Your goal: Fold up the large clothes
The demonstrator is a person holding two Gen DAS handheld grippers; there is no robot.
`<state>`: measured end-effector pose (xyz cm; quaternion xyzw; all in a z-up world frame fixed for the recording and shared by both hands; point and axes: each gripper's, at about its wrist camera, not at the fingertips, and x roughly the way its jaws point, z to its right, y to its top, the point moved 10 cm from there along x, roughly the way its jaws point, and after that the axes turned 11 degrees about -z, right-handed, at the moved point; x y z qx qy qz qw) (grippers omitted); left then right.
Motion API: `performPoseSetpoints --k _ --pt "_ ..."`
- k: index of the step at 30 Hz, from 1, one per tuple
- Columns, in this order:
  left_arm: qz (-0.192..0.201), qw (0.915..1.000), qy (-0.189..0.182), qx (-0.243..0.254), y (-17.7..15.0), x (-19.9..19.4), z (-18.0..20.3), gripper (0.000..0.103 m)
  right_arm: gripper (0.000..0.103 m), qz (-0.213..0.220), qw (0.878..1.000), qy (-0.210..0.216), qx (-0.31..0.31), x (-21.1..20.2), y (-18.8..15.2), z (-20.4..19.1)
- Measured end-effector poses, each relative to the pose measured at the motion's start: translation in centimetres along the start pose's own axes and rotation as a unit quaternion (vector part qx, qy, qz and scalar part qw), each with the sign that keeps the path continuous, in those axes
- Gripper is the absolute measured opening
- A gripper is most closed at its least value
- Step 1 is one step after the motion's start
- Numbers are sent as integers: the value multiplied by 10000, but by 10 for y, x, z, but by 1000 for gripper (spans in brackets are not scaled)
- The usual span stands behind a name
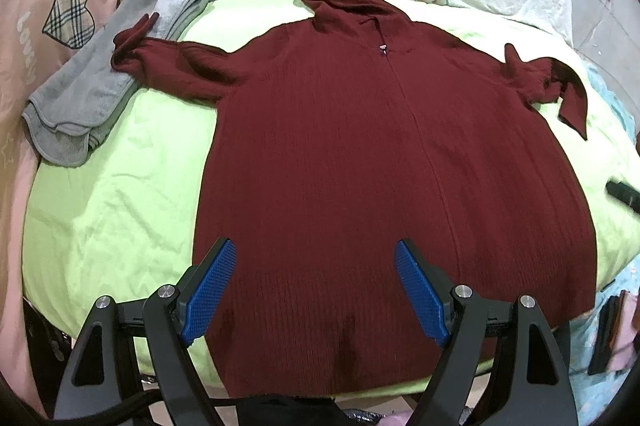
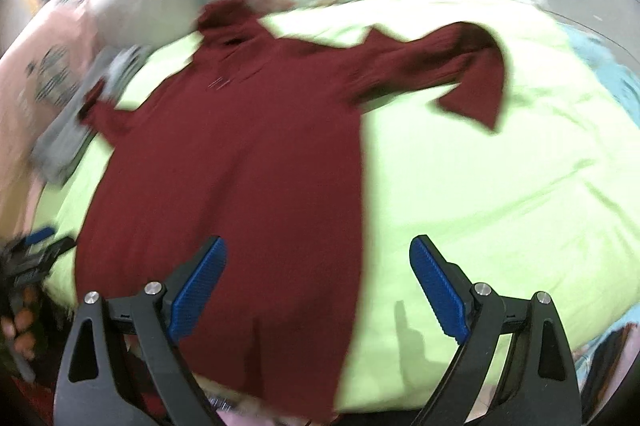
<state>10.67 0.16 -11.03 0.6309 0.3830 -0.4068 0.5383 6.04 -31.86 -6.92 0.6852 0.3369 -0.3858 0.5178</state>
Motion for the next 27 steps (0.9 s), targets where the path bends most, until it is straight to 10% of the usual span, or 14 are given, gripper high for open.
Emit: performPoseSetpoints --k 14,19,27 --pt "-234 9993 -298 56 19 29 26 82 55 115 9817 -199 1890 76 111 177" --pt "-324 9990 -310 71 21 39 28 82 5 -84 9779 12 2087 99 120 183" --pt "-201 9989 -379 173 38 44 30 82 4 318 9920 533 1102 52 146 99"
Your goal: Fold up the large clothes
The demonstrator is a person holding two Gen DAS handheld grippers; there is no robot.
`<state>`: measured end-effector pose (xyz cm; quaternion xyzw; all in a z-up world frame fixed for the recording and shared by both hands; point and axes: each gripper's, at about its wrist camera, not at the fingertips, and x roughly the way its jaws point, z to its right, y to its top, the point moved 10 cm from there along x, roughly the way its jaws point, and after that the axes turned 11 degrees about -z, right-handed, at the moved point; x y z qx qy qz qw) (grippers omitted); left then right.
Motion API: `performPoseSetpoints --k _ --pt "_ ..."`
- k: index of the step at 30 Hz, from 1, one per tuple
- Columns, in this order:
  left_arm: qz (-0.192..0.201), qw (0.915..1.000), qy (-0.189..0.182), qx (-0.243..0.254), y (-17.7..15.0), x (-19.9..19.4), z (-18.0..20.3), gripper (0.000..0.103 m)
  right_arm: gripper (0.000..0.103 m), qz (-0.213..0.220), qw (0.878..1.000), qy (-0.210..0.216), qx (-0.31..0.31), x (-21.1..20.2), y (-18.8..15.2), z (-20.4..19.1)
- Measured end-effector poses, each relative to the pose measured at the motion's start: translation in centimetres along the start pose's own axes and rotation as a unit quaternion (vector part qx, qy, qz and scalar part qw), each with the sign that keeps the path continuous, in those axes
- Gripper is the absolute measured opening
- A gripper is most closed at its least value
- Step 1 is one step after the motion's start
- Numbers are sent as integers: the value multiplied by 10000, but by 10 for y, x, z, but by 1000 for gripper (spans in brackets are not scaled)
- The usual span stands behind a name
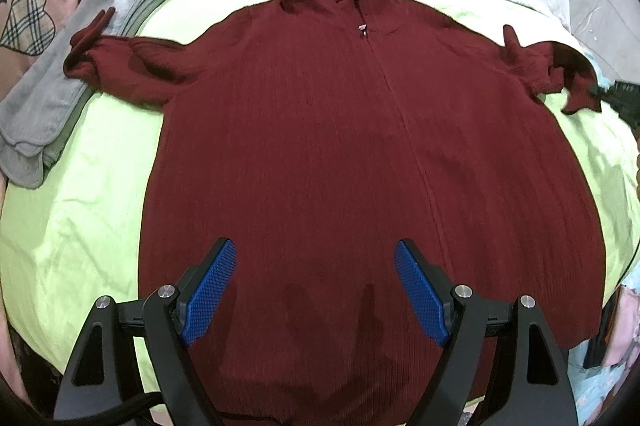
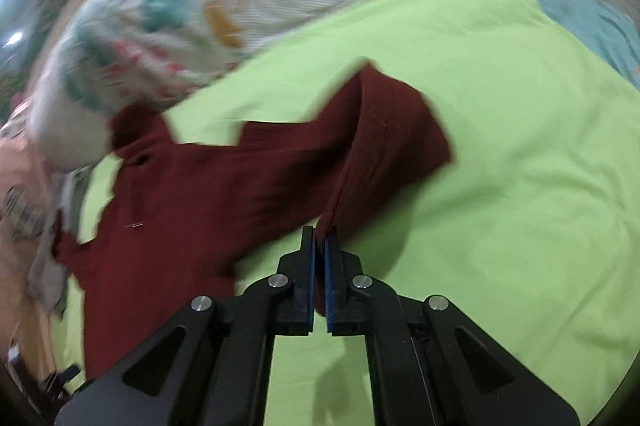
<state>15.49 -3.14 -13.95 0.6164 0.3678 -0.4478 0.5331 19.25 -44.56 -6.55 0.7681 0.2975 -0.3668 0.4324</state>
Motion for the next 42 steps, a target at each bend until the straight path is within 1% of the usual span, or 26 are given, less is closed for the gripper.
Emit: performPoseSetpoints --k 3,4,6,8,9,12,14,17,20,23,25,26,28,29,30,31,32,34,35,36,38,40,42 --pt "133 9999 -62 6 8 -5 -1 82 4 -46 9969 644 -447 -4 3 -69" --pt "145 9999 -88 -1 10 -6 -2 82 4 -78 9952 800 -561 -3 0 -85" --pt "163 9996 -224 -60 14 -8 -5 82 4 -184 9896 1202 -774 3 -5 -127" --pt "190 9994 -266 -104 18 -10 -11 82 4 -338 9811 1639 -971 13 -10 -171" --pt "218 9993 -274 -123 21 -11 -15 82 4 -441 9761 1834 -1084 23 -11 -197" --pt "268 9989 -331 -212 26 -11 -25 82 4 -715 9656 2115 -1335 52 -20 -252" --pt "243 9984 -429 -268 28 -8 -32 82 4 -1041 9549 2388 -1425 82 -29 -291" --pt "231 9977 -510 -382 32 -3 -45 82 4 -1480 9434 2546 -1522 127 -46 -332" --pt "228 9973 -521 -464 37 4 -59 82 4 -1914 9345 2587 -1525 170 -63 -361" --pt "256 9973 -470 -508 46 12 -72 82 4 -2194 9255 2620 -1631 197 -79 -381" --pt "288 9972 -449 -519 56 19 -79 82 4 -2337 9187 2720 -1653 208 -86 -397" --pt "290 9972 -447 -525 63 23 -82 82 7 -2396 9161 2772 -1630 214 -89 -401" --pt "295 9972 -450 -514 79 32 -88 82 9 -2491 9159 2760 -1510 224 -90 -401" --pt "311 9973 -435 -497 85 36 -90 82 17 -2529 9158 2774 -1429 226 -90 -400" --pt "331 9975 -424 -468 94 40 -92 82 21 -2553 9155 2815 -1323 224 -89 -396" --pt "362 9976 -406 -426 103 43 -94 82 25 -2484 9175 2844 -1248 219 -85 -389" --pt "426 9977 -361 -373 114 46 -96 82 25 -2393 9205 2837 -1221 213 -82 -385" --pt "528 9978 -283 -290 136 52 -100 82 26 -2173 9285 2789 -1138 195 -73 -367" --pt "523 9978 -332 -250 148 57 -101 82 26 -2074 9319 2782 -1056 187 -69 -357" --pt "478 9977 -436 -208 159 64 -100 82 26 -1966 9359 2757 -969 177 -66 -346" --pt "319 9980 -518 -189 174 78 -101 82 26 -1685 9485 2564 -787 156 -60 -314" --pt "90 9968 -779 -124 183 94 -94 81 26 -1429 9587 2380 -626 138 -58 -282" --pt "-32 9937 -1115 -76 185 103 -85 73 26 -1154 9699 2115 -351 119 -56 -242"
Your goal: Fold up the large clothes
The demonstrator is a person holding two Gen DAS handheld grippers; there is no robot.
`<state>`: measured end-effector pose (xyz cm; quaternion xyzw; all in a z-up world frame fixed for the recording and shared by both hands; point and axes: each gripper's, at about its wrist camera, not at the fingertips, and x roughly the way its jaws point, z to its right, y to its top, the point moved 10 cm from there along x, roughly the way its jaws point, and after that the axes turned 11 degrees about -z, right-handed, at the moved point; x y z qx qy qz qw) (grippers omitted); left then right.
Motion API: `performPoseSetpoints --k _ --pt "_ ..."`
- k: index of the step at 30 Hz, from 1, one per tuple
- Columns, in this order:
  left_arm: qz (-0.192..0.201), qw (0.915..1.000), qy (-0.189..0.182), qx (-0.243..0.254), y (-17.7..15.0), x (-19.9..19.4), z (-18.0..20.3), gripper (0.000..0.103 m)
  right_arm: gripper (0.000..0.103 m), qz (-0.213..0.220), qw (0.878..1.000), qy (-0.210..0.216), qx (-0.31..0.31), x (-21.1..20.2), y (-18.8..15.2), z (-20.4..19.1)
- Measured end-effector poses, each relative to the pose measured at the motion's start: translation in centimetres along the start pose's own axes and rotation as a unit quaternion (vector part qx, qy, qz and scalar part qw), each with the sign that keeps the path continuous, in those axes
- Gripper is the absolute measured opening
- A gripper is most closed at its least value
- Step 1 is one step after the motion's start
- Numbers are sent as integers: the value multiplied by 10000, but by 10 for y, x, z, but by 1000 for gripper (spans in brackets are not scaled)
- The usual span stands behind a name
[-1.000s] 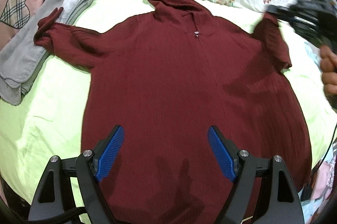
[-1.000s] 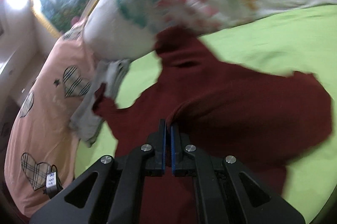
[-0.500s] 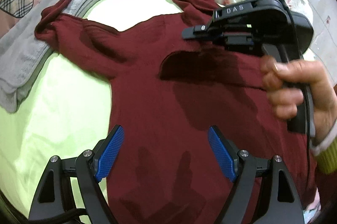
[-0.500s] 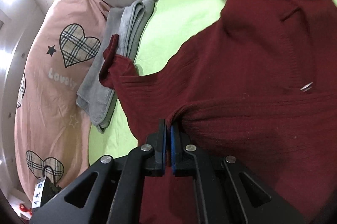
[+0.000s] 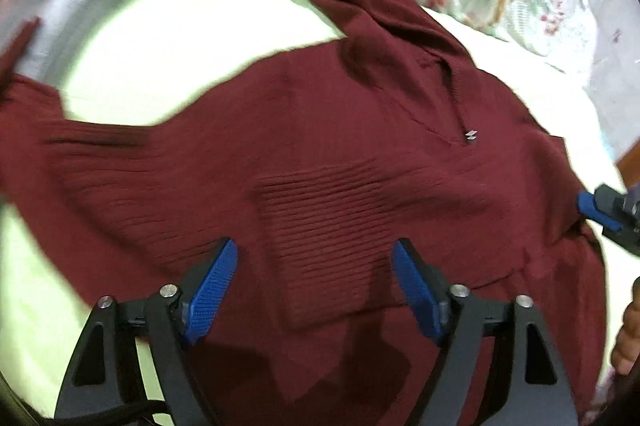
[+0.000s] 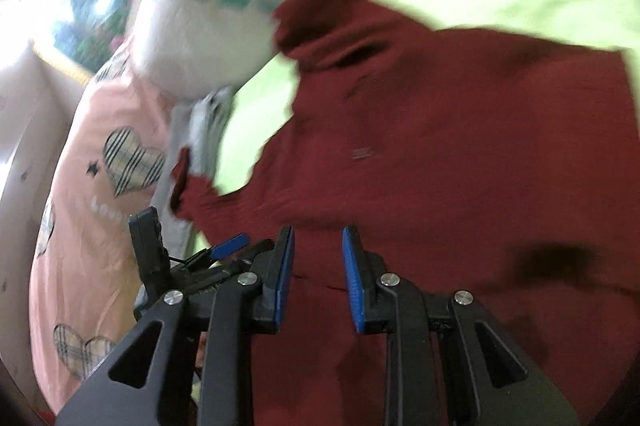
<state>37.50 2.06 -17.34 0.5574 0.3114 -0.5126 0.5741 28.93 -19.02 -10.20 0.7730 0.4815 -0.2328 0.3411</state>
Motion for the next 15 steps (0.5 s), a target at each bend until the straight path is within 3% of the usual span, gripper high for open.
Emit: performPoseSetpoints --k 2,4,5,6,11,13,15 --pt "10 10000 1 39 2 6 2 61 26 235 9994 -159 211 -23 -4 21" --pt "146 9998 62 91 3 4 4 28 26 440 9976 -310 432 -45 -8 41" --pt "129 9998 -132 70 3 2 8 5 26 520 9966 -366 519 -53 -10 49" --pt "161 9994 -296 -13 3 -2 9 5 26 592 9957 -412 588 -60 -11 56" --pt "835 9964 85 -90 8 -45 2 4 26 908 9868 -1035 858 -96 -1 100" --pt "753 9966 303 -124 7 -40 -12 4 33 947 9821 -1324 948 -103 9 120" --pt "586 9977 214 -262 3 -31 -22 4 41 800 9801 -1540 959 -97 21 136"
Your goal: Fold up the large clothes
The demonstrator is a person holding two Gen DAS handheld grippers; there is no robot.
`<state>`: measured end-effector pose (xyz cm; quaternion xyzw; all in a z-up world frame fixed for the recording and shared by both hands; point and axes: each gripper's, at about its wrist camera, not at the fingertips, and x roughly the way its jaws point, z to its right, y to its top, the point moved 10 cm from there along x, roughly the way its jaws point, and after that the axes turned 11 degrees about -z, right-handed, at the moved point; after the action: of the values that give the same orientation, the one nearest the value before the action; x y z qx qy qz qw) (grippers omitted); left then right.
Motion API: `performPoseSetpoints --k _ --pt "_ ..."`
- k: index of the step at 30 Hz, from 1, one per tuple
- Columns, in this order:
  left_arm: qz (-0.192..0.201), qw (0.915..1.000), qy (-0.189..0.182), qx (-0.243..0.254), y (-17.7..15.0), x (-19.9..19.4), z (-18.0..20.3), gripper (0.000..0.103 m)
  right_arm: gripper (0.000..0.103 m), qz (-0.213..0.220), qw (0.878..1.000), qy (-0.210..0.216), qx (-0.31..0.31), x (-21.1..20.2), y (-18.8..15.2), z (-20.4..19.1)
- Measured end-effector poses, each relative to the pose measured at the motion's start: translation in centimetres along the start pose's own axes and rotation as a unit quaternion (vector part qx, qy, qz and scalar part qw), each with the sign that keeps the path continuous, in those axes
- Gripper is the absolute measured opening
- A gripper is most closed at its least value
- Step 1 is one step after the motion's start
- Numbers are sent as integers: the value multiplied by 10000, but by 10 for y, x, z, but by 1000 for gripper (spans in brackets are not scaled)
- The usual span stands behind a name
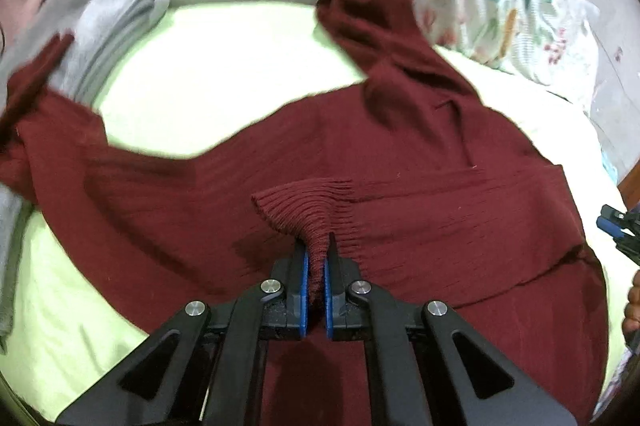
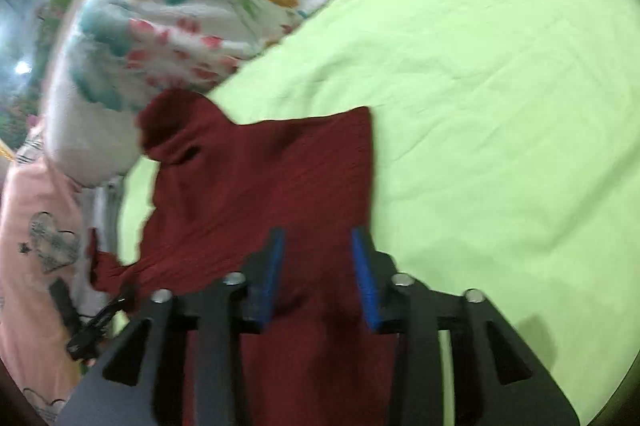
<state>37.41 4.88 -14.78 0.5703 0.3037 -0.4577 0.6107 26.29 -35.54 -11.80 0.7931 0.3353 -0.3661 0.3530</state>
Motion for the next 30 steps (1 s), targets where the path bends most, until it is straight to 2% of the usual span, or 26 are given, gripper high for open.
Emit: performPoseSetpoints --k 4,6,7,8,10,13,17,18,19,21,22,23,24,25,26,27,30 --pt "47 9997 -167 -178 0 0 -4 4 42 -374 9977 -518 -226 43 16 9" --pt "30 9992 -219 -346 -1 1 -10 4 42 -511 9964 -614 -275 62 21 12" --pt "6 9989 -259 -389 -1 1 -11 4 38 -476 9964 -591 -386 63 21 8" --pt "-41 9986 -327 -426 -1 3 -11 4 6 -561 9952 -565 -564 65 22 3" --pt "-80 9982 -442 -402 -2 1 -7 4 6 -522 9948 -550 -687 57 27 0" --pt "-67 9971 -696 -293 -4 -6 9 4 6 -418 9922 -748 -900 43 38 3" --pt "-120 9992 -356 -149 -3 2 12 4 7 -823 9857 -1016 -1062 64 30 12" --pt "-215 9991 -322 -198 -5 7 8 4 7 -779 9854 -1097 -1043 63 29 14" --pt "-268 9988 -327 -232 -6 10 4 4 12 -659 9856 -1181 -1011 58 28 13" --pt "-318 9986 -326 -258 -8 14 -1 5 13 -321 9845 -1377 -1042 41 25 7" --pt "-339 9985 -325 -266 -9 15 -2 5 14 -158 9840 -1289 -1218 33 19 -3" --pt "-357 9985 -313 -279 -10 16 -2 6 19 -107 9835 -1178 -1371 32 14 -12" --pt "-369 9985 -294 -294 -11 16 -2 7 23 -121 9827 -1062 -1512 34 7 -21" --pt "-378 9984 -277 -320 -12 16 -3 7 31 -315 9818 -933 -1623 43 -4 -25" --pt "-372 9983 -275 -349 -13 14 -3 10 32 -541 9802 -992 -1627 54 -12 -21" --pt "-355 9983 -261 -383 -15 12 -5 13 32 -667 9771 -1242 -1592 62 -17 -10" --pt "-241 9981 -65 -555 -19 -3 -25 14 32 -477 9828 -1154 -1361 50 -12 -4"
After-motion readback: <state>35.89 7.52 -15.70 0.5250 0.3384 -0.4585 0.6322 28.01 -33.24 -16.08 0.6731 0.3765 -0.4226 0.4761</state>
